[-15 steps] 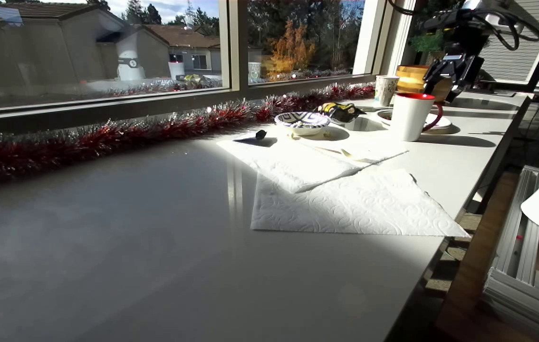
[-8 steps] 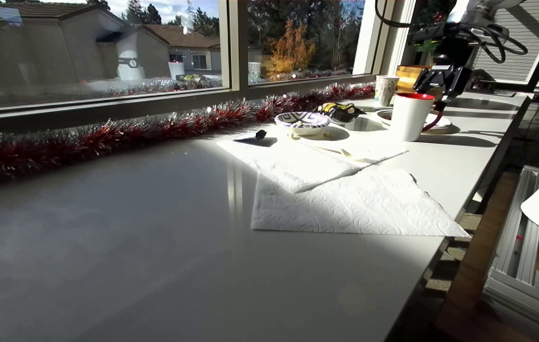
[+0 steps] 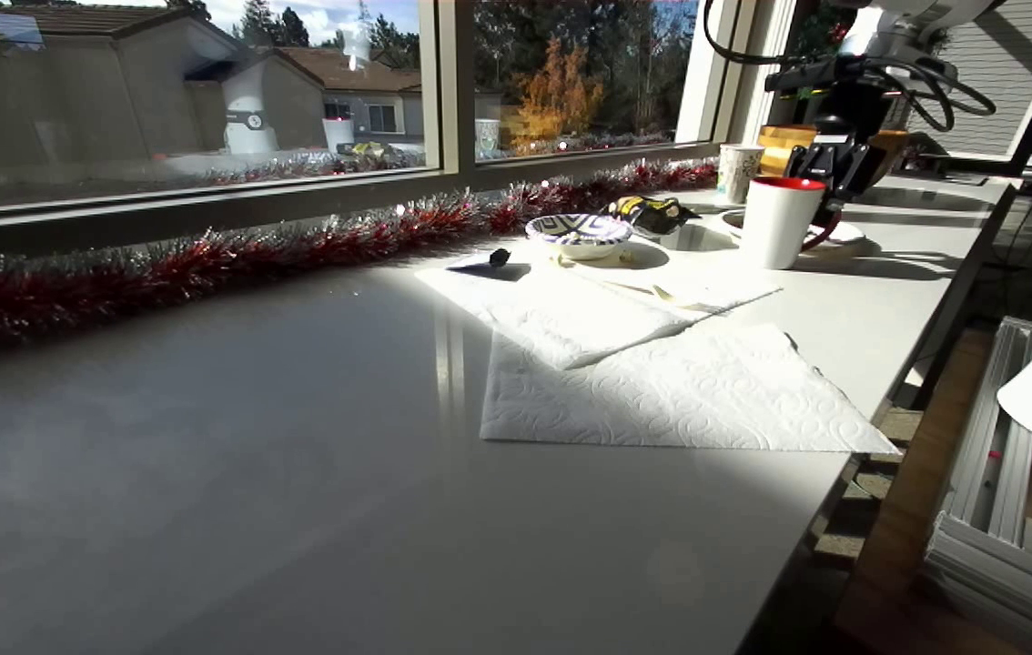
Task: Pour out the beans from the cup
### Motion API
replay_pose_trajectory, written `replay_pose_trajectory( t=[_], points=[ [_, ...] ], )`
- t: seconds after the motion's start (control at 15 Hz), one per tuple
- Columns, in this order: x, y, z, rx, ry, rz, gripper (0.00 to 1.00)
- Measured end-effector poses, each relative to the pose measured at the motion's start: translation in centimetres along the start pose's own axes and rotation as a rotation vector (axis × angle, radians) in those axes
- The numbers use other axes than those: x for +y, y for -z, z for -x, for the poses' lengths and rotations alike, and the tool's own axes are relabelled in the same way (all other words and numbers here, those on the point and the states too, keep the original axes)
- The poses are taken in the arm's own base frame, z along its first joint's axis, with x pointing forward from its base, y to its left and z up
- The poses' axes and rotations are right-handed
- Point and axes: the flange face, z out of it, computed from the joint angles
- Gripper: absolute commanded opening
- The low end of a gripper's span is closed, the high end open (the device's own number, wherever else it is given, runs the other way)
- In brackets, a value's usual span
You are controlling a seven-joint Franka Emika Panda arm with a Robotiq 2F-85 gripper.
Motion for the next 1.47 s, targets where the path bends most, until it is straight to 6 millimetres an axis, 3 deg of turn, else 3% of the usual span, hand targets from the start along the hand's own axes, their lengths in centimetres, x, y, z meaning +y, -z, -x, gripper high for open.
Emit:
replay_pose_trajectory(
  t=[0.33, 0.4, 0.6, 0.73, 0.8, 0.93, 1.13, 1.4, 1.47],
  points=[
    [-0.1, 0.2, -0.5, -0.002, -0.013, -0.005, 0.52],
    [-0.1, 0.2, -0.7, -0.004, -0.019, -0.006, 0.45],
    [-0.1, 0.5, -1.5, -0.009, -0.04, -0.012, 0.46],
    [-0.1, 0.8, -2.0, -0.015, -0.049, -0.017, 0.36],
    [-0.1, 1.0, -2.3, -0.018, -0.051, -0.021, 0.25],
    [0.0, 1.5, -2.5, -0.026, -0.026, -0.028, 0.1],
    [0.1, 2.0, -2.7, -0.037, 0.02, -0.031, 0.12],
    [0.3, 1.9, -2.7, -0.047, 0.059, -0.011, 0.01],
    [0.4, 1.9, -2.7, -0.049, 0.067, -0.007, 0.04]
  ],
)
